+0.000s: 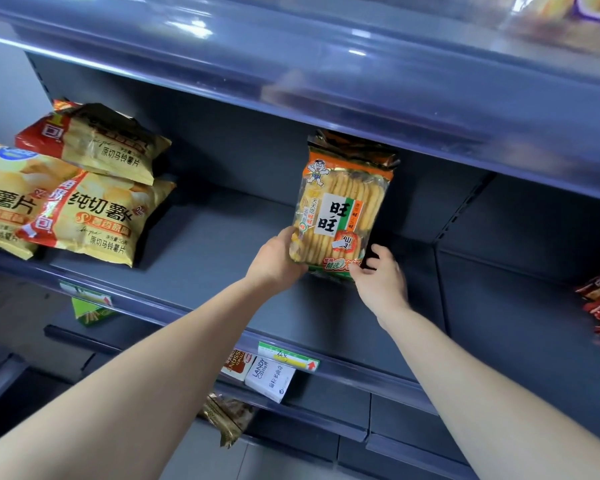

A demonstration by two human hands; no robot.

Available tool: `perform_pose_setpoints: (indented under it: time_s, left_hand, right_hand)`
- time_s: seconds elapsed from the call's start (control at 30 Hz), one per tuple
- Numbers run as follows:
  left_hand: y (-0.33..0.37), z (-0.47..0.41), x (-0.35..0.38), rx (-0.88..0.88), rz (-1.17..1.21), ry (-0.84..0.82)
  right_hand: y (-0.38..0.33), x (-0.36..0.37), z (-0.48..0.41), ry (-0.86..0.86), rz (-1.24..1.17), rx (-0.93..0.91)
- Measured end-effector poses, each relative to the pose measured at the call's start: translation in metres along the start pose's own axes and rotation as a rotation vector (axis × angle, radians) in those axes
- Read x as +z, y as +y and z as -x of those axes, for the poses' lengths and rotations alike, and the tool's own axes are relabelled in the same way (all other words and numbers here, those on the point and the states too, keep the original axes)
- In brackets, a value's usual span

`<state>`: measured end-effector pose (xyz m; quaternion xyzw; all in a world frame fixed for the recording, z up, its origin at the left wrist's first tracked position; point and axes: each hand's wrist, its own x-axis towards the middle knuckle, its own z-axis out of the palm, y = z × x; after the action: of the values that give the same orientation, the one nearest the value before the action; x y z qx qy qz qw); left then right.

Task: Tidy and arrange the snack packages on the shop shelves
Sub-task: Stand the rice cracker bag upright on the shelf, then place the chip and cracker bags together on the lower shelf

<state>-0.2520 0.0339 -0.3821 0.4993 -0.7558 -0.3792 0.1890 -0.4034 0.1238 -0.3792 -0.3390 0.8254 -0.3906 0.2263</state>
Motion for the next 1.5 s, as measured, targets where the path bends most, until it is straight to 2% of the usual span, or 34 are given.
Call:
perform_pose_setpoints:
  time_s: [0.43,0.73,0.97,1.27,1.43,1.5]
  left_hand:
    - [0.006,0.017,-0.006,-0.002,-0.008,0.038]
    - [-0.006,0.03,-0.038,-0.051,-0.011,0.08]
    - [-0.034,0.049,-0.112,-0.112,-0.071,0.215]
    - [-0.116,0.043,-0.244,-0.195,-0.367,0.404]
    - [-0.148,0.018,-0.299,-0.185,-0.266,0.629]
    - [-0.153,0.002,-0.315,-0.169,-0.188,0.66]
  right_hand:
    - [0.001,-0.006,0.018,-0.024,0.096,-0.026]
    - [-0.024,0.0,0.03,-0.08,0.087,-0.082]
    - [-0.079,0.043,0.047,-0.213,0.056,-0.144]
    - [-0.168,0.138,0.054,-0.375,0.055,-0.215]
    - [-0.218,0.2,0.035,-0.385,-0.092,-0.118]
    - [-0.235,0.22,0.023,-0.384,-0.195,-0.03]
